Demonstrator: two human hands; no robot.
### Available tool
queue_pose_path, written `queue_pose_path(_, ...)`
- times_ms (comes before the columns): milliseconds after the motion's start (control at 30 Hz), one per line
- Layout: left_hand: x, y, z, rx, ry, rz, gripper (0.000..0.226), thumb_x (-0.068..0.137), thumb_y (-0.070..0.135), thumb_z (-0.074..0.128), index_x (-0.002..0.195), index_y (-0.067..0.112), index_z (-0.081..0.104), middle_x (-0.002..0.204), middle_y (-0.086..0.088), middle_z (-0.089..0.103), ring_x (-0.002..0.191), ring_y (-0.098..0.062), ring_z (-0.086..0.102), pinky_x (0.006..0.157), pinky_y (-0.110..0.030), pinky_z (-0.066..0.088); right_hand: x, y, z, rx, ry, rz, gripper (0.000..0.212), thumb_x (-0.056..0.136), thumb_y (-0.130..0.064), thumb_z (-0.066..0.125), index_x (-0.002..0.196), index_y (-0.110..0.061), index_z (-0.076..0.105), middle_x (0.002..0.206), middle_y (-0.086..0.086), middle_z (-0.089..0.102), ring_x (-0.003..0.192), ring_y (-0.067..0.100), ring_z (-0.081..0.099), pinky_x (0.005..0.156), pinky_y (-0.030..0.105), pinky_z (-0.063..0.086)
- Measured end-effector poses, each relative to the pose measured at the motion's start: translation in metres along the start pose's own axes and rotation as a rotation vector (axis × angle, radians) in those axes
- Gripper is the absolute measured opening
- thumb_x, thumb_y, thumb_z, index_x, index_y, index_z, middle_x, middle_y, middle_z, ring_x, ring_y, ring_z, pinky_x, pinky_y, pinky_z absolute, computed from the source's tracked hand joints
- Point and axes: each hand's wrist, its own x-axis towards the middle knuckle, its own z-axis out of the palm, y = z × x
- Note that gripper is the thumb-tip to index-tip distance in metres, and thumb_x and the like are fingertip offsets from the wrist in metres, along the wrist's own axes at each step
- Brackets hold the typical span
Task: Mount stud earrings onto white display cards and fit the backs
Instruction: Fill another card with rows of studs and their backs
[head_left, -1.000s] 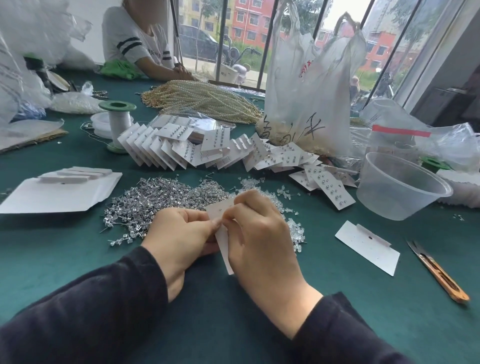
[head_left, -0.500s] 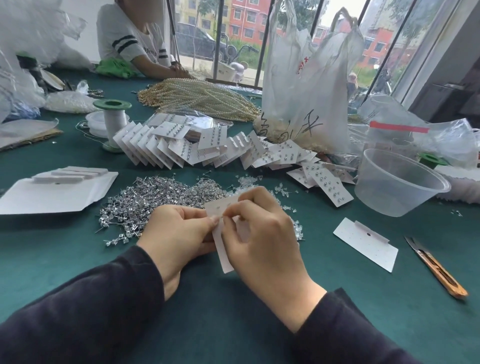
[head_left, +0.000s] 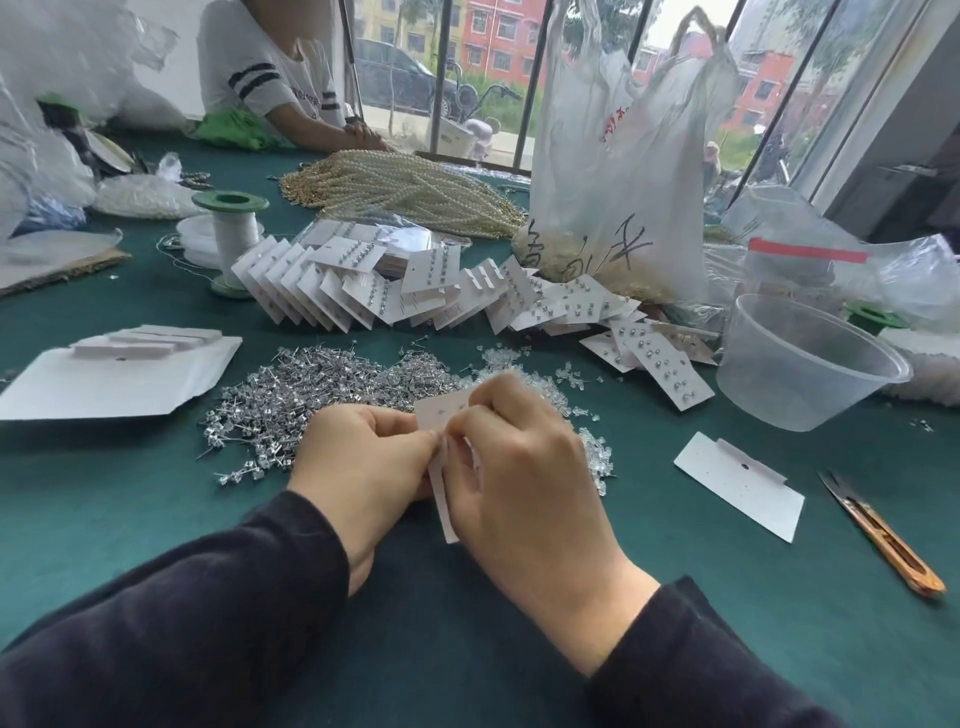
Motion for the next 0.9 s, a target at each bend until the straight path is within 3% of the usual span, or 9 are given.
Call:
queue_pose_path(100, -0.0006, 0.0008, 0.0004, 0.018, 0.006, 0.009, 0.014, 0.078, -0.003, 0.065, 0.067, 0.005, 0.060, 0.071, -0.017, 0.062, 0.066, -0.027, 0.060, 0.069, -0.038, 0.055, -0.0006, -0.0024, -0.0002, -0.022, 0.005, 0.000, 0.016, 0.078, -0.008, 0.057, 0.063, -0.001, 0.061, 0.075, 0.009, 0.057, 0.067, 0.025, 0.055, 0.055, 0.031, 0.048)
queue_pose_path(267, -0.0032, 0.0016, 0.0022, 0.042, 0.027, 0.023, 0.019, 0.077, -0.004, 0.064, 0.061, 0.005, 0.060, 0.069, -0.018, 0.062, 0.067, -0.027, 0.059, 0.075, -0.047, 0.053, -0.0001, -0.0024, 0.0015, -0.038, 0.032, -0.009, 0.014, 0.075, -0.005, 0.057, 0.061, -0.003, 0.059, 0.073, 0.010, 0.057, 0.064, 0.026, 0.055, 0.054, 0.030, 0.046)
queue_pose_path(433, -0.0037, 0.0028, 0.0007, 0.041, 0.048, 0.005, 0.037, 0.076, -0.004, 0.065, 0.042, 0.009, 0.062, 0.060, -0.015, 0.060, 0.065, -0.029, 0.058, 0.076, -0.051, 0.052, 0.0002, -0.0027, 0.0027, -0.056, 0.031, -0.028, 0.015, 0.075, -0.004, 0.055, 0.060, -0.004, 0.057, 0.072, 0.010, 0.057, 0.062, 0.026, 0.054, 0.051, 0.032, 0.047)
queue_pose_path(567, -0.0033, 0.0011, 0.0007, 0.060, 0.057, -0.002, 0.032, 0.076, -0.003, 0.065, 0.046, 0.007, 0.061, 0.064, -0.016, 0.061, 0.068, -0.028, 0.058, 0.081, -0.059, 0.051, 0.0004, -0.0017, 0.0027, -0.049, 0.028, -0.035, 0.024, 0.078, -0.013, 0.044, 0.060, -0.004, 0.058, 0.072, 0.008, 0.057, 0.062, 0.024, 0.053, 0.052, 0.029, 0.043)
queue_pose_path(733, -0.0042, 0.0024, 0.0003, 0.068, 0.049, 0.004, 0.037, 0.076, -0.002, 0.064, 0.043, 0.015, 0.064, 0.064, -0.016, 0.059, 0.067, -0.027, 0.054, 0.080, -0.059, 0.048, -0.0003, -0.0015, 0.0048, -0.054, 0.020, -0.044, 0.023, 0.078, -0.011, 0.044, 0.060, -0.005, 0.057, 0.073, 0.008, 0.057, 0.064, 0.025, 0.053, 0.053, 0.030, 0.043)
queue_pose_path(900, -0.0066, 0.0025, 0.0010, 0.084, 0.041, 0.025, 0.024, 0.074, -0.001, 0.064, 0.056, 0.014, 0.068, 0.067, -0.019, 0.059, 0.068, -0.027, 0.054, 0.080, -0.064, 0.046, -0.0011, -0.0019, 0.0056, -0.066, 0.026, -0.055, 0.023, 0.079, -0.010, 0.046, 0.058, -0.005, 0.056, 0.071, 0.009, 0.057, 0.062, 0.025, 0.053, 0.051, 0.030, 0.042)
